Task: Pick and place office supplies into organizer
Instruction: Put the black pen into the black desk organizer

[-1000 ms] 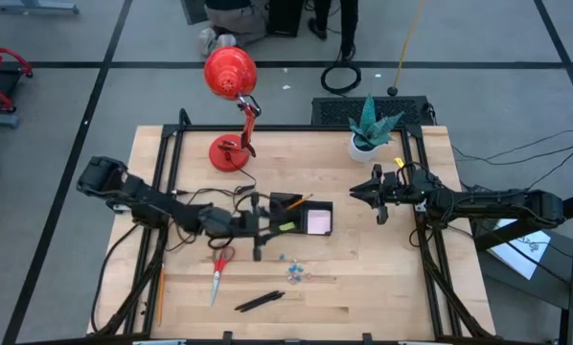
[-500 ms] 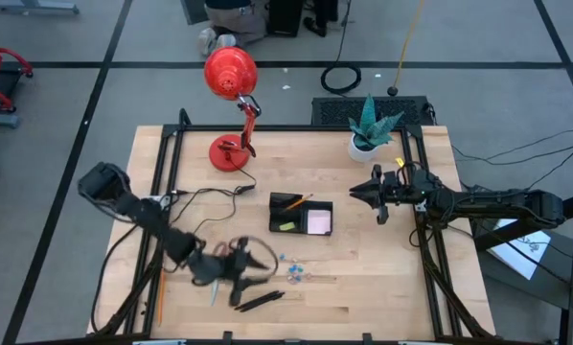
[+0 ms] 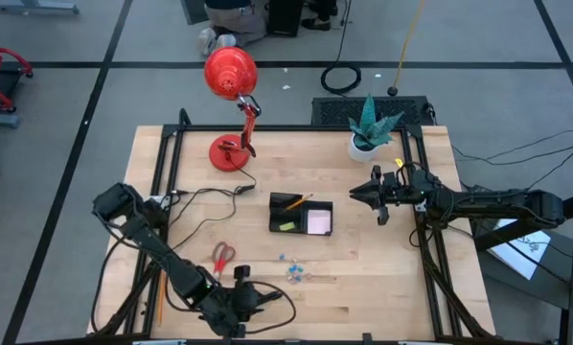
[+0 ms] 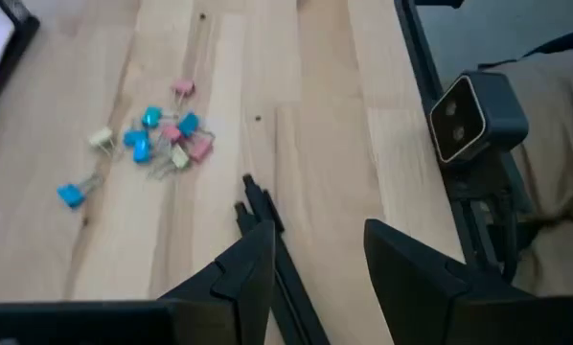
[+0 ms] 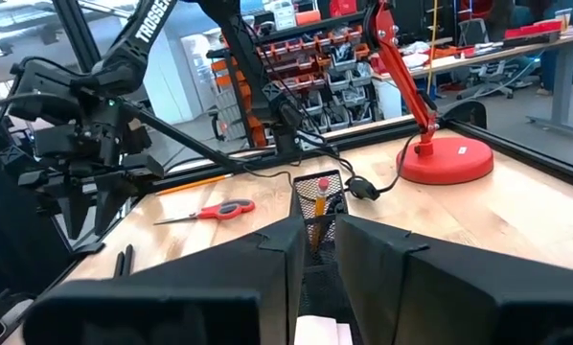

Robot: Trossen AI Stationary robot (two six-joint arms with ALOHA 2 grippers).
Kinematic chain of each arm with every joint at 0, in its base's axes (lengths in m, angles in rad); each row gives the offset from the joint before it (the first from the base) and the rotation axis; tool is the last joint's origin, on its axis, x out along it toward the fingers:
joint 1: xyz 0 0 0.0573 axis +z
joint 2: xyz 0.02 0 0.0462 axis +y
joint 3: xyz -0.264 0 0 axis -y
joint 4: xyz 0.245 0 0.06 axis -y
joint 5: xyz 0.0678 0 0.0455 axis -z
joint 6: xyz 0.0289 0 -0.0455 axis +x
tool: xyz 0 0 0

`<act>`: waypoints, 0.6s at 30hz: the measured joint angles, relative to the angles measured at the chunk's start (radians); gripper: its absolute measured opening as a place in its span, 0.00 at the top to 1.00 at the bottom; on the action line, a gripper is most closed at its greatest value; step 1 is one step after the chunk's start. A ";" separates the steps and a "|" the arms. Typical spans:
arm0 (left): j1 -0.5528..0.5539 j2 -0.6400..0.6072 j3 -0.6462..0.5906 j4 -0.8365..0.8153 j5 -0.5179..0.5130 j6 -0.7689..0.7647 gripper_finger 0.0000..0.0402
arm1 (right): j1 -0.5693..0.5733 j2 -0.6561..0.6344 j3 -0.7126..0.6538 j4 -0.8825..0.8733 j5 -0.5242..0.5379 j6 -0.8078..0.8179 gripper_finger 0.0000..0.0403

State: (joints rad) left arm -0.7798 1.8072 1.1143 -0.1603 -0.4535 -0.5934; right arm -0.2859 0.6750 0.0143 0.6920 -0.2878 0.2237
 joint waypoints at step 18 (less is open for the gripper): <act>0.004 0.051 0.001 0.037 0.216 -0.239 0.58 | 0.000 0.001 0.000 -0.024 -0.001 0.000 0.85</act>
State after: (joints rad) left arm -0.7758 1.8585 1.1152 -0.1236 -0.2371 -0.8327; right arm -0.2859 0.6756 0.0143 0.6682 -0.2889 0.2237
